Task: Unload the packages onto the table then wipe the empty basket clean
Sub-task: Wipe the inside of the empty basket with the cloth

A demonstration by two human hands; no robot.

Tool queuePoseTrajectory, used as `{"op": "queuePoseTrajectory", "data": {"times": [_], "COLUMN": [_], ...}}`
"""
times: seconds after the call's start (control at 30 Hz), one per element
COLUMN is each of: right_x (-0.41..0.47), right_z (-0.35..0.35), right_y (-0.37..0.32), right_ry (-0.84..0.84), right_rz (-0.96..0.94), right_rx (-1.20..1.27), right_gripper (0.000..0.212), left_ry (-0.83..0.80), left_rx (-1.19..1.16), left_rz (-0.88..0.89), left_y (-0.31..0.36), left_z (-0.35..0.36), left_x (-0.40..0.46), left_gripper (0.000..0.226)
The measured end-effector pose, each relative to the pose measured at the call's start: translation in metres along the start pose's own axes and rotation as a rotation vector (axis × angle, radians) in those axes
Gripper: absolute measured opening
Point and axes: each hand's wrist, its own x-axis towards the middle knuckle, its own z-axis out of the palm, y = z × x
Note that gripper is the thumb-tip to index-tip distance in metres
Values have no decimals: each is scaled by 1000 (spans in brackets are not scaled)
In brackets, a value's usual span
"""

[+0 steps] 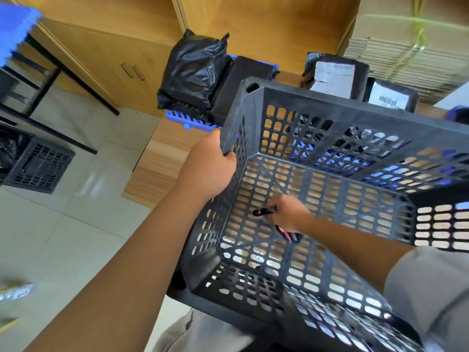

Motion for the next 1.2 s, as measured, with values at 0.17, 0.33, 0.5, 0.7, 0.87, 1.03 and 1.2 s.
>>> {"op": "queuePoseTrajectory", "data": {"times": [0.17, 0.33, 0.5, 0.7, 0.87, 1.03, 1.2], "right_x": [32, 49, 29, -4, -30, -29, -40], "right_z": [-46, -23, 2, 51, 77, 79, 91], "right_y": [11, 16, 17, 15, 11, 15, 11], "right_ry": [522, 436, 335, 256, 148, 109, 95], "right_rz": [-97, -43, -139, -217, -269, -358, -395], "right_rx": [-124, -247, -156, -125, -90, -80, -49], "right_gripper": [26, 33, 25, 31, 30, 33, 42], "left_ry": [9, 13, 5, -5, -4, -2, 7], "left_rx": [-8, -35, -41, -39, -44, -54, -49], "left_rz": [5, 15, 8, 17, 17, 31, 30], "left_y": [-1, -1, 1, 0, 0, 0, -1], "left_z": [1, 0, 0, -1, -2, 0, 0], "left_x": [1, 0, -1, -2, -2, -1, -1], "left_gripper": [15, 12, 12, 13, 15, 15, 18]}}
